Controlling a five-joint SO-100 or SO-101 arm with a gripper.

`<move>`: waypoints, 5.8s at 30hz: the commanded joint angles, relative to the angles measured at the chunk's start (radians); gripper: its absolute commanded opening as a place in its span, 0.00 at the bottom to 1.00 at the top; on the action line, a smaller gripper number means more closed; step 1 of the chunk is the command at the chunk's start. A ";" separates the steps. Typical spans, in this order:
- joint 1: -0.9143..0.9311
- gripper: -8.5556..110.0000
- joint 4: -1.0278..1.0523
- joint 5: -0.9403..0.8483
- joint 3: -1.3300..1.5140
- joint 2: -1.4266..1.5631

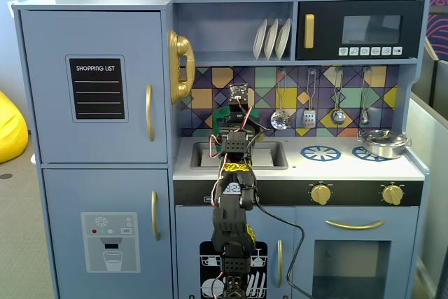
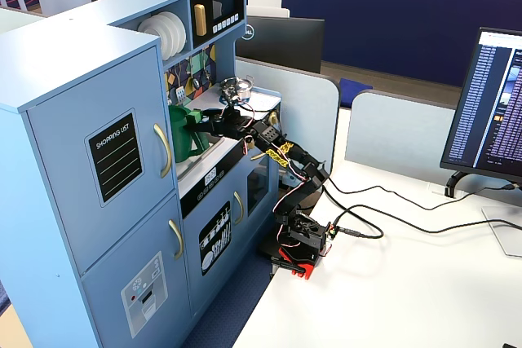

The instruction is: Take off the lid from the green recipient and place it on the counter

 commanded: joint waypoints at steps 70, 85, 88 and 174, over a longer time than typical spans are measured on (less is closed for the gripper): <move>0.491 0.07 -0.121 -0.008 -0.083 0.055; 0.505 0.07 -0.460 -0.043 0.275 -0.038; 0.512 0.07 -0.531 -0.046 0.337 -0.074; -0.020 0.14 0.982 0.112 1.258 0.994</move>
